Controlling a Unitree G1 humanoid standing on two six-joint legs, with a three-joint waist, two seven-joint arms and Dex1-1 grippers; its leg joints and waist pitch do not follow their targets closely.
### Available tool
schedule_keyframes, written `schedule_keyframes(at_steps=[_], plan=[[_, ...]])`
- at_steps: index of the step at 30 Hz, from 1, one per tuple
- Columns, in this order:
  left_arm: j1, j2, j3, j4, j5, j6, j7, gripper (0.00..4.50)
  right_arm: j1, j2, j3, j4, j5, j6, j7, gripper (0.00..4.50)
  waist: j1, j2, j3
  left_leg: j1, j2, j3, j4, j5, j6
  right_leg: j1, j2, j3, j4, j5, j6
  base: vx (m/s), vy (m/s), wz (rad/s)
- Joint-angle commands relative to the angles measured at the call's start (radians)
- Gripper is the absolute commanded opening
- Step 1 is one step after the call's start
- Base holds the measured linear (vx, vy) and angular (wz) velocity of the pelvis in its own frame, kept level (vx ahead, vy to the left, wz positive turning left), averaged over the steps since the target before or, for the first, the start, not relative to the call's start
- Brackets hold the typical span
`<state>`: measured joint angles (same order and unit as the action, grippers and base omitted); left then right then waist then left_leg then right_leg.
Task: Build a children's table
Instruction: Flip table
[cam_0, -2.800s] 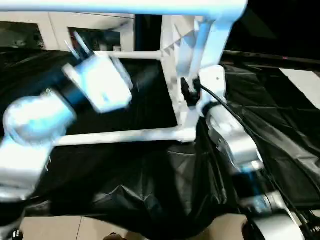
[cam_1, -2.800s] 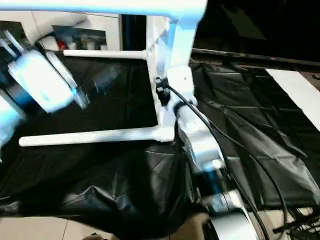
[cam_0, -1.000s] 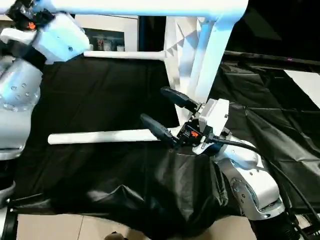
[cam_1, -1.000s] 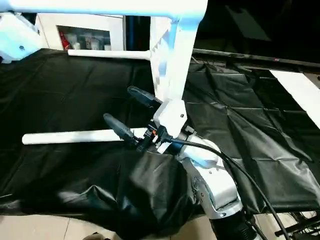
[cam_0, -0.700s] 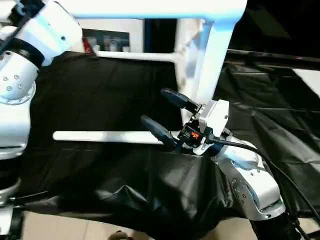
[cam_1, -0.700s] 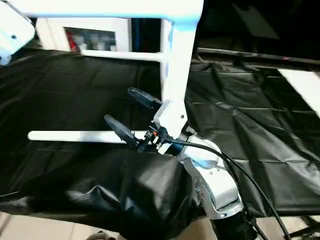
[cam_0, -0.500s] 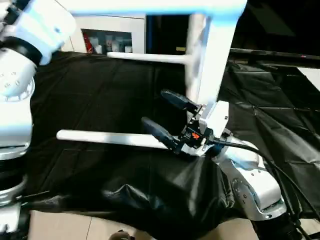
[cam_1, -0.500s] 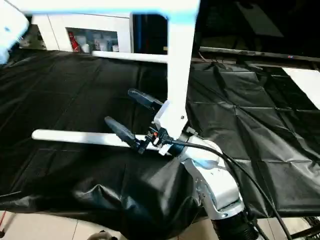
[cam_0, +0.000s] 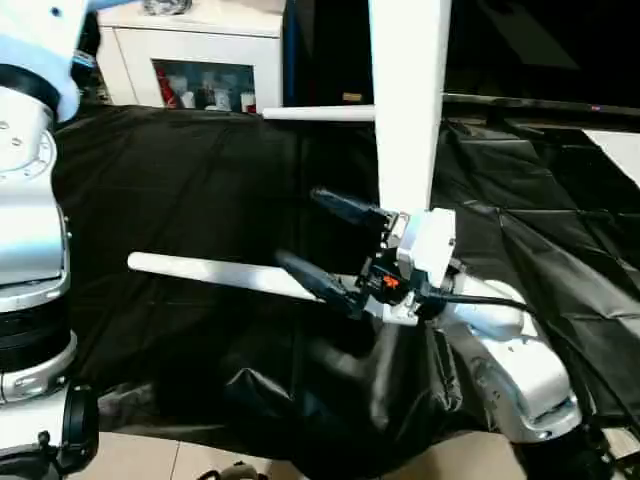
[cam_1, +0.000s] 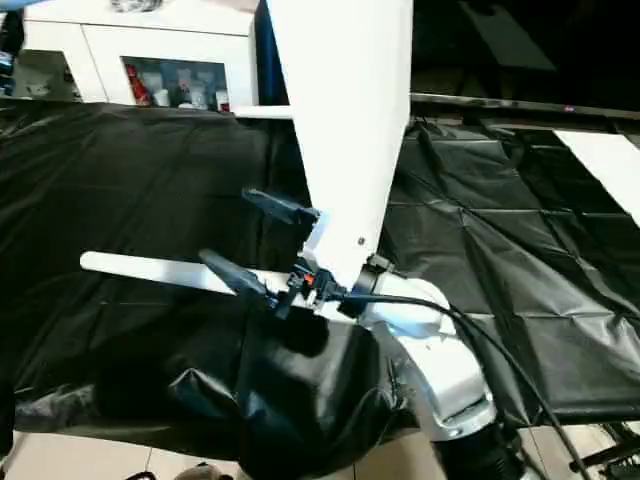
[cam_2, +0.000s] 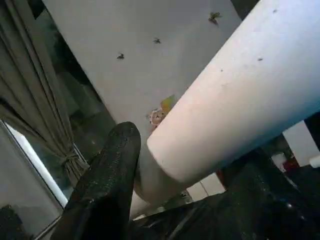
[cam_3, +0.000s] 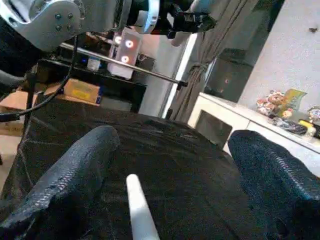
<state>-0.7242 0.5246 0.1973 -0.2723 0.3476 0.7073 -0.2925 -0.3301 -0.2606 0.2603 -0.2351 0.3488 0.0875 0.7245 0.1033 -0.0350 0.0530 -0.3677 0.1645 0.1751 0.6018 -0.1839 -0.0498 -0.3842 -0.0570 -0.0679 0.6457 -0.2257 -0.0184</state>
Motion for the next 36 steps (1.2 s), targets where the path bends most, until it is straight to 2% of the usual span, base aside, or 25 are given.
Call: schedule_keyframes(at_steps=[1,2,4,6,9,12,17,18,19,23,29,31,33,34,35,36], plan=[[0.014,-0.044,0.055,0.030,-0.091,0.139,-0.038,2.35,-0.041,-0.023,-0.109,0.062,0.036,0.046,-0.014,4.04,-0.001,-0.003,-0.048,0.007,0.065,-0.034,-0.076,-0.212,0.015,0.031,-0.097,0.065,-0.101,-0.275,-0.131,0.000,0.000,0.00],[0.017,-0.040,0.051,0.027,-0.091,0.148,-0.042,2.35,-0.051,-0.027,-0.121,0.071,0.046,0.054,-0.012,4.04,-0.002,-0.008,-0.049,0.007,0.065,-0.034,-0.076,-0.210,0.017,0.032,-0.096,0.064,-0.101,-0.276,-0.132,0.000,0.000,0.00],[0.022,-0.034,0.045,0.024,-0.088,0.160,-0.047,2.35,-0.063,-0.033,-0.135,0.082,0.058,0.063,-0.009,4.04,-0.002,-0.004,-0.049,0.008,0.066,-0.035,-0.076,-0.207,0.015,0.030,-0.098,0.064,-0.102,-0.282,-0.134,0.000,0.000,0.00],[0.023,-0.035,0.046,0.022,-0.089,0.169,-0.048,2.35,-0.068,-0.038,-0.139,0.086,0.065,0.067,-0.007,4.04,-0.001,-0.005,-0.050,0.006,0.065,-0.033,-0.074,-0.192,0.017,0.032,-0.096,0.065,-0.099,-0.254,-0.136,0.000,0.000,0.00],[0.034,-0.040,0.067,0.009,-0.102,0.217,-0.052,2.35,-0.136,-0.088,-0.199,0.142,0.108,0.092,0.021,4.04,-0.002,-0.006,-0.051,0.004,0.063,-0.032,-0.072,-0.169,0.029,0.036,-0.096,0.062,-0.096,-0.218,-0.151,0.000,0.000,0.00],[0.035,-0.045,0.075,0.005,-0.106,0.225,-0.049,2.35,-0.154,-0.098,-0.214,0.157,0.113,0.093,0.023,4.04,-0.003,-0.006,-0.050,0.004,0.062,-0.030,-0.070,-0.175,0.029,0.035,-0.097,0.062,-0.101,-0.260,-0.147,0.000,0.000,0.00],[0.043,-0.058,0.094,-0.013,-0.111,0.245,-0.044,2.35,-0.203,-0.114,-0.256,0.188,0.126,0.097,0.018,4.04,-0.003,-0.008,-0.049,0.004,0.061,-0.029,-0.070,-0.177,0.033,0.033,-0.097,0.061,-0.104,-0.280,-0.144,0.000,0.000,0.00],[0.045,-0.062,0.096,-0.020,-0.114,0.254,-0.041,2.35,-0.213,-0.119,-0.262,0.194,0.135,0.100,0.013,4.04,-0.002,-0.011,-0.049,0.004,0.061,-0.028,-0.069,-0.179,0.032,0.033,-0.096,0.061,-0.105,-0.286,-0.140,0.000,0.000,0.00],[0.045,-0.067,0.100,-0.025,-0.117,0.264,-0.039,2.35,-0.220,-0.120,-0.267,0.197,0.143,0.105,0.006,4.04,-0.002,-0.009,-0.050,0.005,0.062,-0.029,-0.070,-0.173,0.033,0.034,-0.096,0.060,-0.103,-0.285,-0.141,0.000,0.000,0.00],[0.045,-0.084,0.115,-0.038,-0.138,0.306,-0.032,2.35,-0.225,-0.113,-0.262,0.189,0.147,0.132,0.002,4.04,-0.003,-0.008,-0.049,0.004,0.060,-0.029,-0.069,-0.170,0.036,0.032,-0.096,0.060,-0.104,-0.286,-0.139,0.000,0.000,0.00],[0.053,-0.086,0.126,-0.032,-0.137,0.311,-0.031,2.35,-0.193,-0.094,-0.237,0.140,0.177,0.175,0.012,4.04,-0.008,-0.007,-0.048,0.005,0.060,-0.031,-0.072,-0.197,0.033,0.029,-0.095,0.059,-0.111,-0.343,-0.117,0.000,0.000,0.00],[0.054,-0.086,0.126,-0.030,-0.140,0.314,-0.029,2.35,-0.138,-0.085,-0.196,0.079,0.213,0.224,0.032,4.31,-0.006,-0.006,-0.048,0.004,0.060,-0.030,-0.073,-0.187,0.035,0.031,-0.093,0.061,-0.112,-0.330,-0.110,0.000,0.000,0.00],[0.054,-0.086,0.123,-0.030,-0.144,0.320,-0.025,2.35,-0.081,-0.086,-0.155,0.030,0.253,0.276,0.061,4.38,-0.004,-0.006,-0.051,0.003,0.062,-0.032,-0.074,-0.176,0.041,0.033,-0.093,0.060,-0.108,-0.295,-0.109,0.000,0.000,0.00],[0.054,-0.086,0.122,-0.030,-0.145,0.321,-0.024,2.35,-0.071,-0.088,-0.148,0.022,0.262,0.286,0.068,4.43,-0.006,-0.006,-0.052,0.001,0.062,-0.033,-0.074,-0.162,0.047,0.035,-0.094,0.059,-0.107,-0.270,-0.117,0.000,0.000,0.00],[0.054,-0.086,0.122,-0.030,-0.145,0.321,-0.024,2.34,-0.068,-0.090,-0.144,0.020,0.261,0.288,0.072,4.47,-0.006,-0.006,-0.052,0.001,0.062,-0.033,-0.074,-0.164,0.048,0.033,-0.094,0.058,-0.107,-0.271,-0.121,0.000,0.000,0.00],[0.055,-0.086,0.122,-0.031,-0.148,0.324,-0.023,2.34,-0.043,-0.107,-0.118,0.002,0.260,0.301,0.096,4.50,-0.006,-0.005,-0.051,0.001,0.061,-0.032,-0.074,-0.174,0.045,0.033,-0.095,0.058,-0.110,-0.289,-0.124,0.000,0.000,0.00]])
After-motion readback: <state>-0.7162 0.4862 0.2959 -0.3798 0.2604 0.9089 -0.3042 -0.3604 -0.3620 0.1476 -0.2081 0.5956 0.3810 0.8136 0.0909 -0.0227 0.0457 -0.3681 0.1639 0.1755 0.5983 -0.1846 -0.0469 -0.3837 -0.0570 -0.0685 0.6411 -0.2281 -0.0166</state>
